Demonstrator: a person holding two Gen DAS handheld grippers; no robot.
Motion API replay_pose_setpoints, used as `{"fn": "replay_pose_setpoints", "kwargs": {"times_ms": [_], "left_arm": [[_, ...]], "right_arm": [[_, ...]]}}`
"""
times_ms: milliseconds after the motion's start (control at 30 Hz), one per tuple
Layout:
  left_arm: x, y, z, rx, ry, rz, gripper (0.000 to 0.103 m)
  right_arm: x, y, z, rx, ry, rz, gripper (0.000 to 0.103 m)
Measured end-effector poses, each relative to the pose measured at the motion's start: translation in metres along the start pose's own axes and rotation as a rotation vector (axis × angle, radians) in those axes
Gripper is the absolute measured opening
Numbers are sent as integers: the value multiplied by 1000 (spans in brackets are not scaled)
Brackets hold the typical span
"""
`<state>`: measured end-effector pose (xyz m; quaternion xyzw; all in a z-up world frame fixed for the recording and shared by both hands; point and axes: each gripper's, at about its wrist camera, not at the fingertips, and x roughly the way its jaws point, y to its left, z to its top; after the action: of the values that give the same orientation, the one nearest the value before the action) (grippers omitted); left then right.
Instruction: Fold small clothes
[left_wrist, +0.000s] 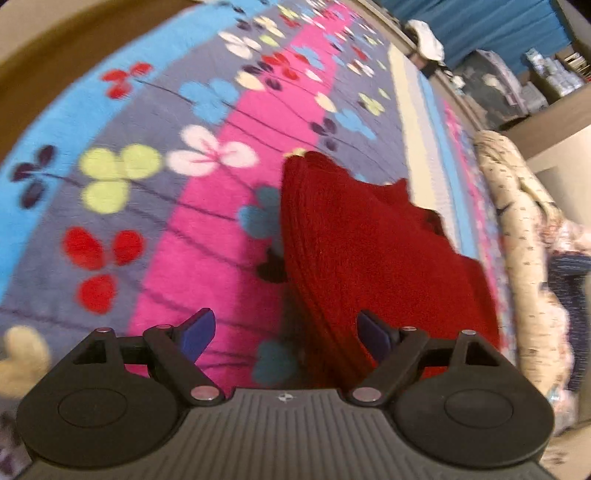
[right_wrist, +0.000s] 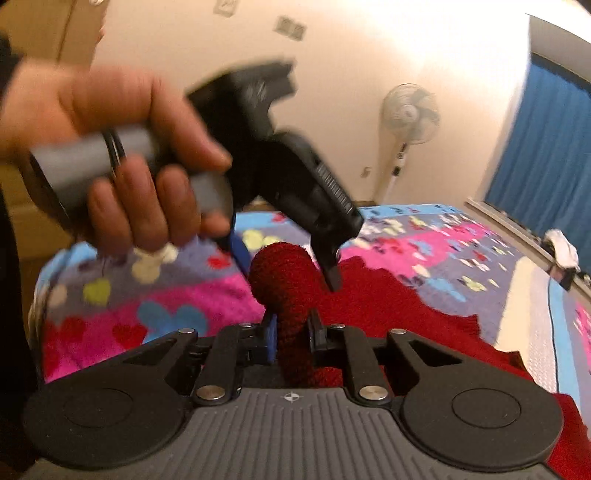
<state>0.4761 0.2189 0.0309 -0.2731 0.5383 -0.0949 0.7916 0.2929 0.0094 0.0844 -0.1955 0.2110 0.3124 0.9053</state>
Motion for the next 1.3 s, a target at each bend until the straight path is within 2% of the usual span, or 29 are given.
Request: {"fn": "replay_pose_setpoints", "kwargs": {"times_ms": [100,167,367,500,533,567,700,767,933,1000,1167,1200,1300], "left_arm": [[12,3,15,-32,20,-92,88],[24,3,23,-38,36,-127,88],[60,-3,39,-14,87,-181,88],[81,-16,46,12,100,-184,83],[85,-19,46,24,104,-185,77],[89,-22,46,39,109,-183,64],[97,-26,48,59,113,-167,43],[91,-28,49,73,101,-168,36],[55,-32,46,120,44,-205,30],[31,-30,43,128,0,-207,30],[-34,-9,28,76,-122,-228,29],[-39,-6,23,64,-131,-219,29],[-36,-14,8,64,-125,-116,30]], "right_arm": [[-10,-6,3,42,-12,-14,16],[-13,-7,4,61,-14,-18,16],[-18,-16,4,111,-22,-16,15],[-21,-15,2,110,-23,-13,15],[-22,-15,2,111,-23,-13,15],[-22,-15,2,112,-23,-13,15],[-21,-15,-1,121,-25,-16,15],[-20,-14,-3,117,-31,-5,15],[-23,0,-7,77,-68,27,15],[-31,1,-1,112,-111,51,15],[-65,-3,23,201,-264,110,14],[-69,-6,25,227,-266,125,14],[-73,-14,22,297,-211,127,14]]}}
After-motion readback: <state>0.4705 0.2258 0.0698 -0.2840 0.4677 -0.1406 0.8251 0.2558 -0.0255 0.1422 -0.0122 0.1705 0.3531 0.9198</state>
